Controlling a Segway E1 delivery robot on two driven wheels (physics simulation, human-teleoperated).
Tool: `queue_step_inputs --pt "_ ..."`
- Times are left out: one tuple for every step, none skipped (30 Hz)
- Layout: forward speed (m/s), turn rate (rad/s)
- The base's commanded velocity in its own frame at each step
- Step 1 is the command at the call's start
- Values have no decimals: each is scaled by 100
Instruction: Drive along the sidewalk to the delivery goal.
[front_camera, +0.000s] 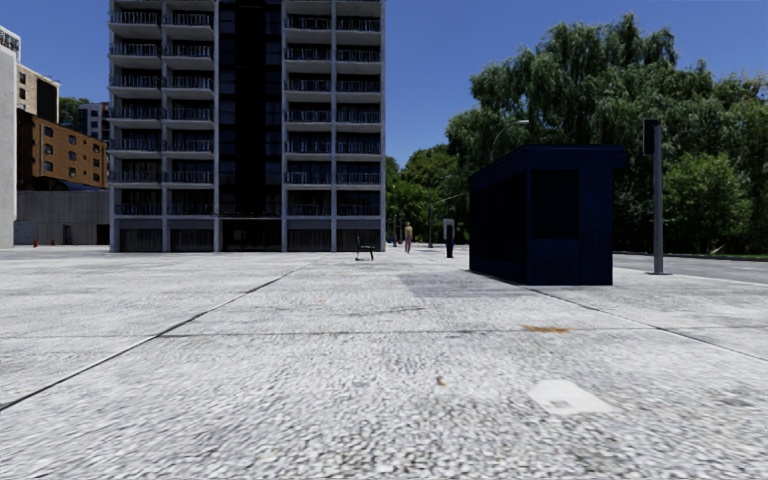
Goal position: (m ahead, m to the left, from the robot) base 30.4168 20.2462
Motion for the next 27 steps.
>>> queue_step_inputs --pt "200 0" --pt "200 0" --pt "200 0" --pt "200 0" --pt "200 0" --pt "200 0" --pt "200 0" --pt "199 0" --pt "199 0" --pt "199 0" --pt "196 0" --pt "195 0" --pt "195 0" --pt "195 0" --pt "195 0" --pt "195 0" --pt "195 0" --pt "195 0" --pt "195 0" --pt "195 0" --pt "195 0" --pt "195 0" --pt "195 0" --pt "194 0" --pt "194 0" --pt "194 0" --pt "194 0"
